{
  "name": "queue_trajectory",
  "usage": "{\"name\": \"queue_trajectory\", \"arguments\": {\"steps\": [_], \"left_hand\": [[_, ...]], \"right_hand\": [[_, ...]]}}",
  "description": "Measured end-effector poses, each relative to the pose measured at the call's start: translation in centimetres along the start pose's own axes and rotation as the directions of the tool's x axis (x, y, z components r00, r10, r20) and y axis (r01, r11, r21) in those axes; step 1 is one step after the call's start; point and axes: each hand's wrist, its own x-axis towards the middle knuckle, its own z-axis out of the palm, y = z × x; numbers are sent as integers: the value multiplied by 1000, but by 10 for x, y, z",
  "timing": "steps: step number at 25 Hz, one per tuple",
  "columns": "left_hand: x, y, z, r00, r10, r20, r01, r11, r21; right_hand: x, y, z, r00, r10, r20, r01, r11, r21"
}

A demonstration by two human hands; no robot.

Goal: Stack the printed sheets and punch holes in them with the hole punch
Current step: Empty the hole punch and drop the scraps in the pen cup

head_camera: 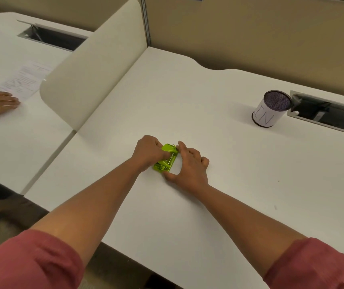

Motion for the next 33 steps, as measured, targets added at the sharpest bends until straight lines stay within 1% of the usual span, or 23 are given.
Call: {"name": "queue_trajectory", "arguments": {"steps": [3,4,6,8,9,10,12,14,17,19,21,22,24,27,30,33], "left_hand": [[0,-1,0,1000,-13,3,13,1000,10],[-2,0,0,1000,-10,-16,11,1000,20],[-7,4,5,990,35,-140,-22,995,98],[-16,11,16,947,168,-276,-123,977,173],[-21,16,26,917,257,-306,-205,960,192],[-27,22,38,886,348,-305,-297,933,202],[-37,35,65,836,494,-238,-452,866,212],[-45,50,96,808,575,-130,-538,809,236],[-55,73,147,802,597,26,-584,773,247],[-60,83,177,800,592,97,-595,764,250],[-64,86,200,796,587,147,-601,739,304],[-65,84,208,795,585,163,-601,721,345],[-66,78,218,783,600,166,-606,676,419],[-67,74,224,767,624,148,-605,627,490],[-67,77,225,768,625,136,-595,619,514],[-67,78,227,778,614,132,-580,623,525]], "right_hand": [[0,1,-1,1000,-10,18,10,1000,4],[0,1,-3,999,-23,30,23,1000,10],[-3,5,-9,998,-45,53,42,997,62],[-11,13,-20,998,-50,49,44,992,117],[-16,20,-28,998,-46,31,42,992,118],[-24,29,-37,999,-42,8,40,994,101],[-40,50,-59,999,-28,-35,30,998,54],[-58,76,-82,998,4,-70,-1,999,36],[-87,121,-118,990,73,-118,-72,997,8],[-106,150,-138,982,124,-143,-125,992,4],[-123,175,-157,971,197,-134,-187,979,78],[-130,185,-165,966,234,-108,-221,968,117],[-140,200,-177,958,285,-8,-282,950,135],[-151,213,-182,959,251,131,-267,955,125],[-153,215,-183,966,212,150,-235,960,156],[-148,212,-180,965,210,155,-231,963,136]]}}
